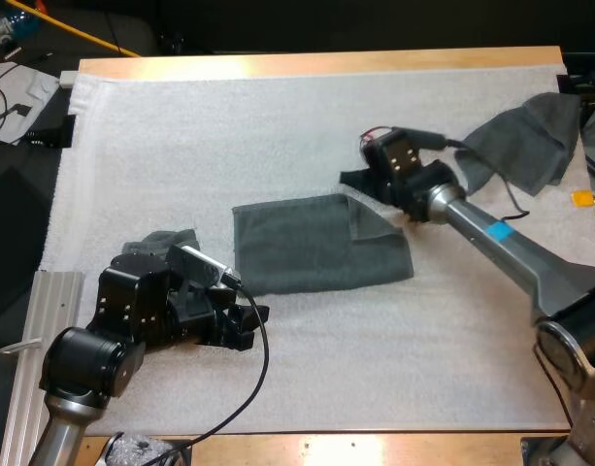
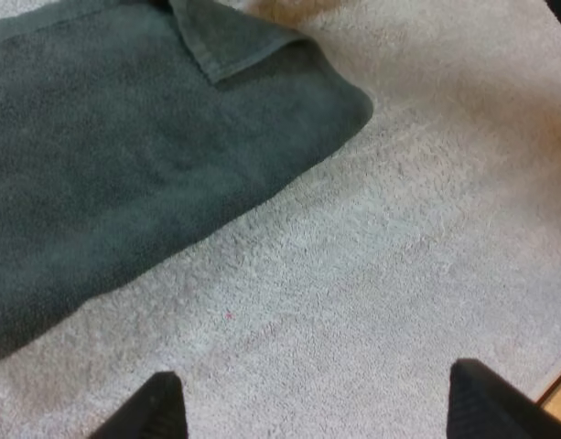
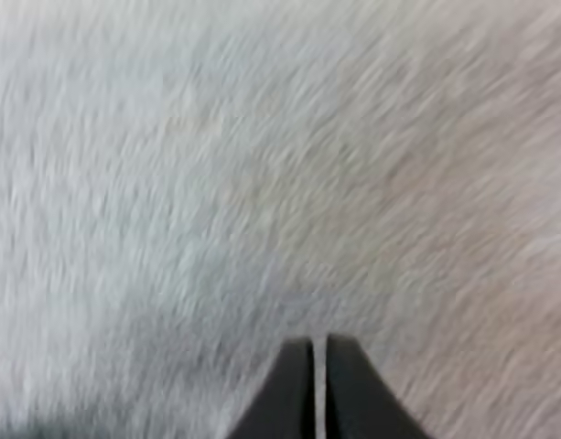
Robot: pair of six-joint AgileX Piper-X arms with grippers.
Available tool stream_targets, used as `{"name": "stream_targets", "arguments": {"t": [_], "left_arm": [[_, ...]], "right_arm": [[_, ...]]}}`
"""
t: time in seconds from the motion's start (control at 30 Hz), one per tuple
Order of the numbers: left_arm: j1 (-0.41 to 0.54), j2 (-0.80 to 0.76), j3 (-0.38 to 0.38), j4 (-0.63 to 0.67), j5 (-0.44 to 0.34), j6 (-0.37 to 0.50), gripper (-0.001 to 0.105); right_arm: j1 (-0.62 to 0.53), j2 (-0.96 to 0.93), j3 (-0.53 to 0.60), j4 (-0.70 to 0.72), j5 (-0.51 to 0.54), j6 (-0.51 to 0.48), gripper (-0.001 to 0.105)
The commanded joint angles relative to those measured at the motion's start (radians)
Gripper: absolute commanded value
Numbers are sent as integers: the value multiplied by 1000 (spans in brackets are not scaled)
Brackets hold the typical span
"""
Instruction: Pick towel from pile, fold and stack
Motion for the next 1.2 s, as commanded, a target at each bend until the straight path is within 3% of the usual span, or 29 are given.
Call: {"name": "stream_targets", "arguments": {"t": [0.0,0.23,0.67,1.17], "left_arm": [[-5,-7,-3,6,10,-1,58],[-4,-1,-5,1,10,-5,58],[-5,3,-5,-3,12,-4,58],[-3,-6,-4,1,4,-6,58]], "right_arm": [[-23,-58,-10,12,39,-33,0],[-23,-131,-5,73,-11,-106,0],[49,-197,-3,319,-341,-215,0],[75,-61,-14,306,-351,-226,0]]}}
